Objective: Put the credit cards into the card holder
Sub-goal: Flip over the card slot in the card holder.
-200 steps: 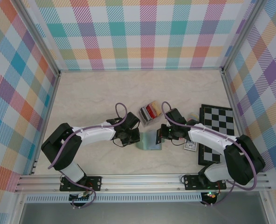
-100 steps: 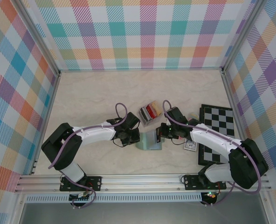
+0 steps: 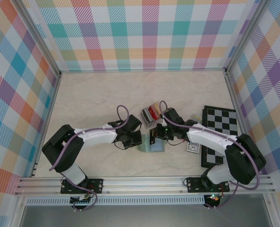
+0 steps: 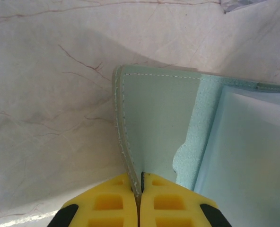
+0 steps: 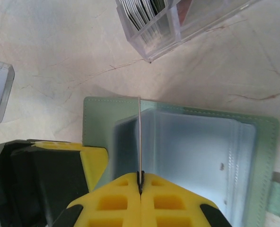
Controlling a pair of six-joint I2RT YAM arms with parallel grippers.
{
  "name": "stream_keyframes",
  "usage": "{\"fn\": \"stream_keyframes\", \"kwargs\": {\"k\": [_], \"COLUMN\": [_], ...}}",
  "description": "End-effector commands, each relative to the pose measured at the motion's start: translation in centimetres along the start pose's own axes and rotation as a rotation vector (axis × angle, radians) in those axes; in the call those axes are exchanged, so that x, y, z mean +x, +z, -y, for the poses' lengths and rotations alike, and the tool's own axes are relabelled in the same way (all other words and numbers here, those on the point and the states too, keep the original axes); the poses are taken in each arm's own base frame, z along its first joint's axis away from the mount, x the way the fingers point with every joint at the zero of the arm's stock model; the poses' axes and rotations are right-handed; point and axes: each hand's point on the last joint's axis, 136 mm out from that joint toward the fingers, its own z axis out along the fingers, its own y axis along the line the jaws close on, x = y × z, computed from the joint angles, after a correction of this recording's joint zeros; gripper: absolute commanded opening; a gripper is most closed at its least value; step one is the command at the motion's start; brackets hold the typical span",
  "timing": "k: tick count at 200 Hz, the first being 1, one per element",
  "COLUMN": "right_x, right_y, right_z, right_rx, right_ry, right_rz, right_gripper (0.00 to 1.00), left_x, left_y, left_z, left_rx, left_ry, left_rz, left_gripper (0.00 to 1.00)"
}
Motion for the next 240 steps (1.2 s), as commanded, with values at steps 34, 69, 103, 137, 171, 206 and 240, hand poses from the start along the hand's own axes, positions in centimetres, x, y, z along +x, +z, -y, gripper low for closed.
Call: {"fn": "stream_keyframes", "kwargs": {"k": [34, 69, 103, 137, 171, 206, 240], "right_x": [1.4, 2.3, 2.8, 2.8, 2.6, 2.1, 1.6], "right_y": [2.7, 3.4, 3.7, 3.9, 3.6, 2.8, 1.9], "right_z": [0.9, 2.8, 3.7, 3.5, 3.2, 2.5, 1.9], "right_rx": [0.0, 0.057, 0.085, 0.081, 0.073, 0.058, 0.02], "right_ry": [0.067, 0.092, 0.099, 0.097, 0.092, 0.075, 0.078], "right_rz": [-0.033, -0.05, -0.064, -0.068, -0.064, -0.045, -0.033], "right_gripper": [0.03, 0.02, 0.02, 0.02, 0.02, 0.03, 0.03], "left_x": [-0.3, -0.3, -0.7, -1.3, -1.0, -1.2, -0.9], "left_y": [-0.6, -1.7, -3.3, -4.4, -3.0, -1.5, -0.2], "left_z": [-0.3, -1.7, -3.0, -2.4, -0.8, -0.8, -2.0], "left_rx": [0.037, -0.024, -0.073, -0.032, 0.013, -0.021, -0.075], "left_ry": [-0.016, -0.01, -0.012, -0.003, 0.045, 0.068, 0.083], "left_rz": [0.028, 0.058, 0.115, 0.166, 0.111, 0.077, 0.051], "left_gripper": [0.01, 0.18, 0.37, 0.6, 0.59, 0.45, 0.35]}}
